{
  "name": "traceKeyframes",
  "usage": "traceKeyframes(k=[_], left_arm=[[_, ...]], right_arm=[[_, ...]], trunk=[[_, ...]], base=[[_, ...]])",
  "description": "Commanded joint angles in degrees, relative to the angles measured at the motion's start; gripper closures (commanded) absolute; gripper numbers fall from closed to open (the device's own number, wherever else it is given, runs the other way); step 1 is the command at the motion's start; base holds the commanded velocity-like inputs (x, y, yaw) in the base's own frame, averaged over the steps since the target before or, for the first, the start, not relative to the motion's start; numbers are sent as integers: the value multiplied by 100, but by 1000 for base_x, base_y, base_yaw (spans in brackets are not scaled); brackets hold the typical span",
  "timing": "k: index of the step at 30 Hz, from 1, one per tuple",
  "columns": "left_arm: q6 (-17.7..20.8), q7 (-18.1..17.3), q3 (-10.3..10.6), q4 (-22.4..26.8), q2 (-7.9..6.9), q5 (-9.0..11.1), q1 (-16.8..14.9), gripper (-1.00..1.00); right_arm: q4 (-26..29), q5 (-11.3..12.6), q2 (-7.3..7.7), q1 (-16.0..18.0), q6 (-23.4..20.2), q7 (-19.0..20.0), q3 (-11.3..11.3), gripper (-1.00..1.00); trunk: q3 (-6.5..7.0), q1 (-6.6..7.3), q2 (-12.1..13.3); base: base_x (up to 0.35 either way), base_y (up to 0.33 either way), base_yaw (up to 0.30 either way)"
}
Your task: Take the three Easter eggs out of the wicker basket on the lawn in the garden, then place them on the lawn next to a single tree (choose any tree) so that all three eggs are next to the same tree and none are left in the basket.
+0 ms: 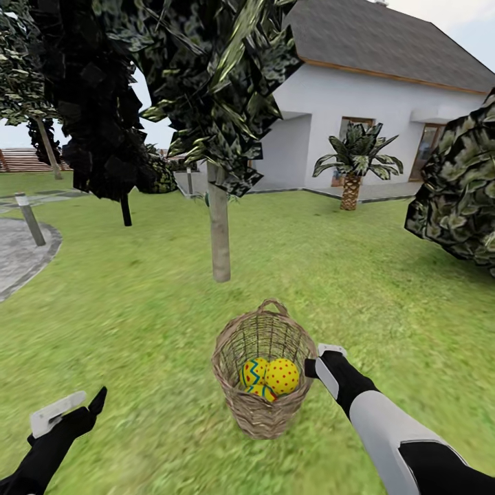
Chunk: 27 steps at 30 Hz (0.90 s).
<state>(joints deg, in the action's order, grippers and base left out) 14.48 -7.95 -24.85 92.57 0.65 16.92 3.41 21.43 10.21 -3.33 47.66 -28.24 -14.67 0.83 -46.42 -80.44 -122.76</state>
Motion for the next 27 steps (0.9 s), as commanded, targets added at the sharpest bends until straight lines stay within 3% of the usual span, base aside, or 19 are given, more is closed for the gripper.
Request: traceKeyframes(k=[1,5,27], left_arm=[[40,-25,-25,7,3,57,1,-100],[54,-23,-200,7,-12,57,2,-100],[72,-14,-377,16,-13,65,2,-100]], right_arm=[[16,72,-1,4,-17,-44,5,100],[7,86,-34,2,-24,-53,13,100],[-16,78,-1,-2,-6,-27,5,100]], trunk=[[-5,-3,-2],[-5,-3,-2],[-5,-3,-2]], base=[[327,77,0],[327,84,0],[329,11,0]])
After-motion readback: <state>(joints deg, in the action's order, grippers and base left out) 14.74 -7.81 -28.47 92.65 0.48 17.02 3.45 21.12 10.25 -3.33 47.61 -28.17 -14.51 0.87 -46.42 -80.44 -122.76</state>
